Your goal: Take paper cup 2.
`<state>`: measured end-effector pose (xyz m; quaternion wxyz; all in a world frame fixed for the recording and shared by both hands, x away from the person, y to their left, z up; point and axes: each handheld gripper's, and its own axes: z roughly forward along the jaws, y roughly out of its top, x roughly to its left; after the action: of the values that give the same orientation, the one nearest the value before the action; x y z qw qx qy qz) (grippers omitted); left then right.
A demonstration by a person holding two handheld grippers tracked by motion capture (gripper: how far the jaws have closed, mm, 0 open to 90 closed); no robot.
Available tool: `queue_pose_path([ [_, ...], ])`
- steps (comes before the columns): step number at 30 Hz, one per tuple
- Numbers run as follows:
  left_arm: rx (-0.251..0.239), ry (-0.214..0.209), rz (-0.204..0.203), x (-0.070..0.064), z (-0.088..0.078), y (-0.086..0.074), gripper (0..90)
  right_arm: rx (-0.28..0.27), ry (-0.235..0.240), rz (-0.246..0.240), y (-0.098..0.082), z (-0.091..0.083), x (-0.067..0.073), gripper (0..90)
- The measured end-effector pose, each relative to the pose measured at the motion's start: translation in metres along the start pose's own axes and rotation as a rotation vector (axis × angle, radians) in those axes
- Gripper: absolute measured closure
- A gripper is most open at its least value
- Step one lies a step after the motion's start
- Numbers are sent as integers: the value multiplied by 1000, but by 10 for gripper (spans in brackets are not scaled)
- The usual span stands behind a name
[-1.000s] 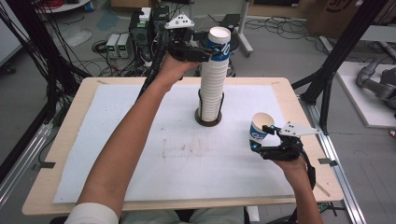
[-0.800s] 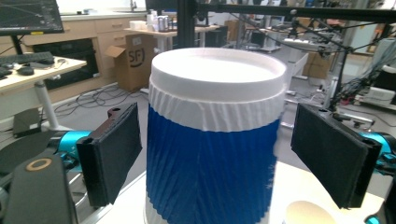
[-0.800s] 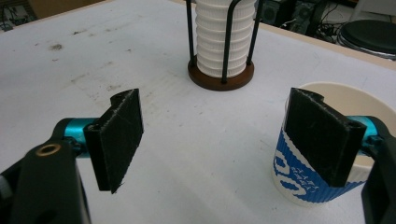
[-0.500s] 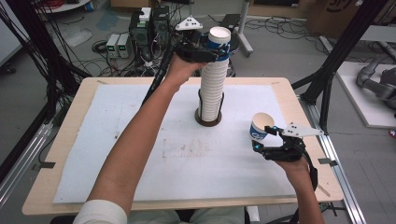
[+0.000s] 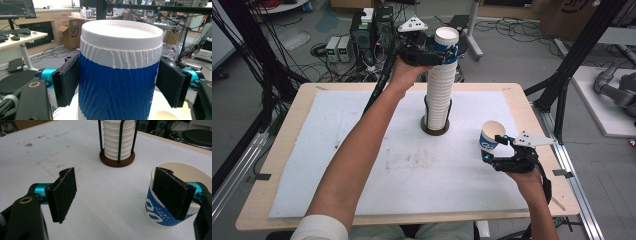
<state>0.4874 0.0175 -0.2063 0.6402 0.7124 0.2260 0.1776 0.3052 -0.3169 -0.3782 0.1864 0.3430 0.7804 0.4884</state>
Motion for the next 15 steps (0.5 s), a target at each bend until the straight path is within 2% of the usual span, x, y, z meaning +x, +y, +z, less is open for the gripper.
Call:
queue_pose_path([
  [8,-43,-2,-6,-1,-8,14,258,-5,0,-4,1,0,0,202],
  [15,-102,-12,-22,-3,-23,32,260,-6,5,-3,1,1,1,202],
])
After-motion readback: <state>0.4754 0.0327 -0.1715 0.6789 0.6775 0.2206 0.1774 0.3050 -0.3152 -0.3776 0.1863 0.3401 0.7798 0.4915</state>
